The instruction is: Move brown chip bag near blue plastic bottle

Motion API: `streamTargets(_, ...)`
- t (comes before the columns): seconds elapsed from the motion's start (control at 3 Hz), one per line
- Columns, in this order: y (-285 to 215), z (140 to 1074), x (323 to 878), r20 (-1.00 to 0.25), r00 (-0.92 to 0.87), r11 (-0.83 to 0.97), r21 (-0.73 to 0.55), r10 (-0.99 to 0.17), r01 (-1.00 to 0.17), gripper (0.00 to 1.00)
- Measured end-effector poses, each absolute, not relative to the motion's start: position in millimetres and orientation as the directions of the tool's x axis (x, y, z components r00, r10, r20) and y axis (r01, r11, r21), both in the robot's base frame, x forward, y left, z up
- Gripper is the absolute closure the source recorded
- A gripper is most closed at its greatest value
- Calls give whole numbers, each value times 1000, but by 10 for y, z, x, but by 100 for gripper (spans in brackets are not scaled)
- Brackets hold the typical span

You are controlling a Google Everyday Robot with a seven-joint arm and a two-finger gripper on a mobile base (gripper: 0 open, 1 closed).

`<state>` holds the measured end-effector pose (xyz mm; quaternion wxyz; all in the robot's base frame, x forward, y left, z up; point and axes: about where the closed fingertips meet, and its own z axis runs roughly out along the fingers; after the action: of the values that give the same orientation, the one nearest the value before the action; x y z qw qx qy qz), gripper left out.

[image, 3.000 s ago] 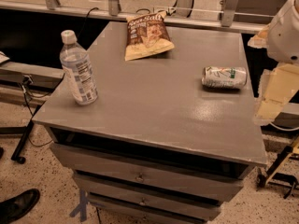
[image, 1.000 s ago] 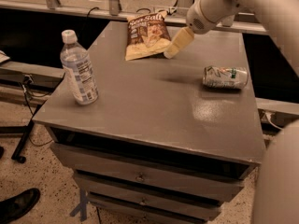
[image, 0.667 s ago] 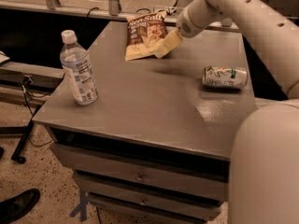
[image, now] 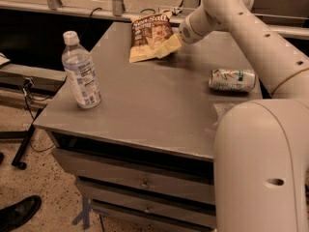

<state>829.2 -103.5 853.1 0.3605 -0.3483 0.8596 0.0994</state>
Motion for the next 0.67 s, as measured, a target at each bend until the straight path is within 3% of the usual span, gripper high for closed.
streamTargets(0.33, -933, 8530, 8373, -709, -521, 747, -12, -475, -665, 16)
streamTargets(0.67, -785, 8658, 8360, -731, -510, 722, 34, -454, -691, 41)
